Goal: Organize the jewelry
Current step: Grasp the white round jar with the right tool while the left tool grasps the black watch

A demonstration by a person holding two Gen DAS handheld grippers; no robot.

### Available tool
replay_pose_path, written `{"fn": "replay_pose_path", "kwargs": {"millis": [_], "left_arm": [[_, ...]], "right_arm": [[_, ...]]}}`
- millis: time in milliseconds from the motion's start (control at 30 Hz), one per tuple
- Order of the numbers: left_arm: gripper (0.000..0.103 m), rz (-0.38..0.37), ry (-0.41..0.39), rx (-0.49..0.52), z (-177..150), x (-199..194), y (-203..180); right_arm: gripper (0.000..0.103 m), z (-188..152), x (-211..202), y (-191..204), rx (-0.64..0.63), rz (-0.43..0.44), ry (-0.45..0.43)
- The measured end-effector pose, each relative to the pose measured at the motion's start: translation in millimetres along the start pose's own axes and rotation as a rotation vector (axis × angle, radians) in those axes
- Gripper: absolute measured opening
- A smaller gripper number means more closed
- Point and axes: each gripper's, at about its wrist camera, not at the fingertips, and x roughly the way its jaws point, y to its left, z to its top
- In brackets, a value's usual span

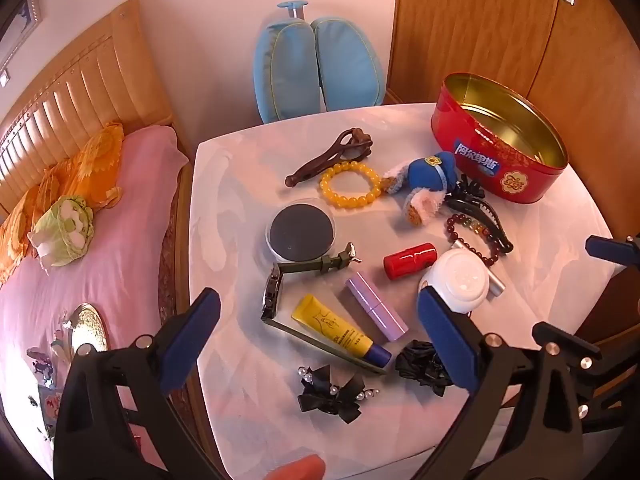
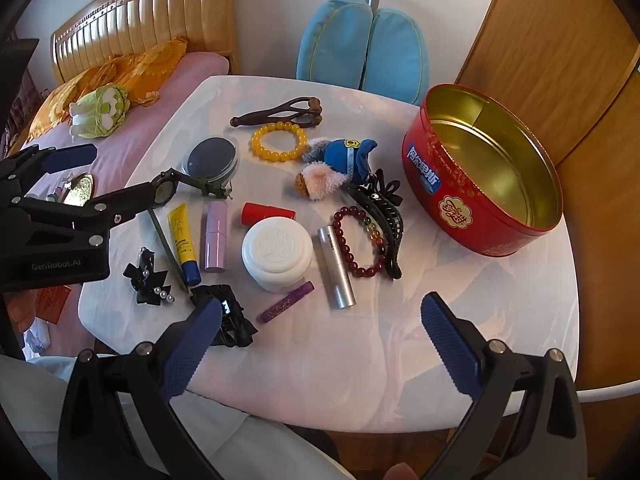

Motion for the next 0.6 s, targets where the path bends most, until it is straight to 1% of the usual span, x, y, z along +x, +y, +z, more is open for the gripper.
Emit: {"fn": "replay_pose_path", "kwargs": {"millis": [533,567,600], "left_arm": [[0.096,0.002,0.016,-0.013,-1.0,5.8,4.4],[0.096,0.023,0.015,0.006,-3.2,9.1,2.5],[0.096,0.030,0.012,0.017,-1.6,10.5,12.5]], "right_arm": [[0.101,0.2,6.0,0.7,0.010,0.005,0.014],[0.101,-0.5,6.8,-0.2,0.012,0.008,0.016],[0.101,-1.2,8.4,-1.7,0.019,0.012,0.020]]}}
